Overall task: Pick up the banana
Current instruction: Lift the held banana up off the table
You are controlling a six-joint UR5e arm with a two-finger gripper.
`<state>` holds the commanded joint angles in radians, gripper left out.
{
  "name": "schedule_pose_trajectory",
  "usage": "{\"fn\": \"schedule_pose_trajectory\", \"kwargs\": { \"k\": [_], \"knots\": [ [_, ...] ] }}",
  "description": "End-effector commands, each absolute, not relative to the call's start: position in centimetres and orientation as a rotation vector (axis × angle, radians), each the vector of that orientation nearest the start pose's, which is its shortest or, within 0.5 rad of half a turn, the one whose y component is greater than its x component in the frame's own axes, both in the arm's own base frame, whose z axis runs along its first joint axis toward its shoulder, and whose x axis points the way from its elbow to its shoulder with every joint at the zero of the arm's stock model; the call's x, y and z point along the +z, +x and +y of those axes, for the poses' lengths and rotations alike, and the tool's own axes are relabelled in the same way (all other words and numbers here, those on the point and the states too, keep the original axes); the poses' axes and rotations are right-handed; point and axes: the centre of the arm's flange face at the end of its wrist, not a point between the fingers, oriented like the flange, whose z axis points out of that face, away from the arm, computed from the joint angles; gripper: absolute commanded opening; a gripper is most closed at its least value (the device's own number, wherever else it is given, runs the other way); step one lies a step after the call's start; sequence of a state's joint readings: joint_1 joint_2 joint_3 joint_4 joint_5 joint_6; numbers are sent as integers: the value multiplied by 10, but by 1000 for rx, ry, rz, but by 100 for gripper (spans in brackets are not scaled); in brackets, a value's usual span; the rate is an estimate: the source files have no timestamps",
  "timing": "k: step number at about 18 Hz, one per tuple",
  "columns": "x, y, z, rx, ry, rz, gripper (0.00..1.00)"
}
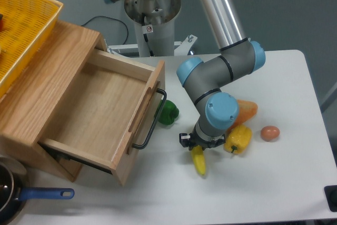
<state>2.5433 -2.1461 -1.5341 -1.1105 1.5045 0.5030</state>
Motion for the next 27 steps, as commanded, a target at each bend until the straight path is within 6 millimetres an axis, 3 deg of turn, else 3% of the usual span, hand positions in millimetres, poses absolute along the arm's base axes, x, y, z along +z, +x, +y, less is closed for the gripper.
{"fn": "schedule_pose_trajectory", "kwargs": {
  "k": [2, 5, 9, 14, 22, 27],
  "knots": [
    [227, -470, 481, -59, -3113, -719, 36],
    [251, -469, 478, -36, -3133, -603, 36],
    [299, -469, 472, 37, -3103, -512, 36],
    [338, -467, 472, 110, -3085, -327, 36],
    [377, -451, 459, 108, -3116, -49, 36],
    [375, -447, 448, 100, -3226, 32, 36]
  ]
}}
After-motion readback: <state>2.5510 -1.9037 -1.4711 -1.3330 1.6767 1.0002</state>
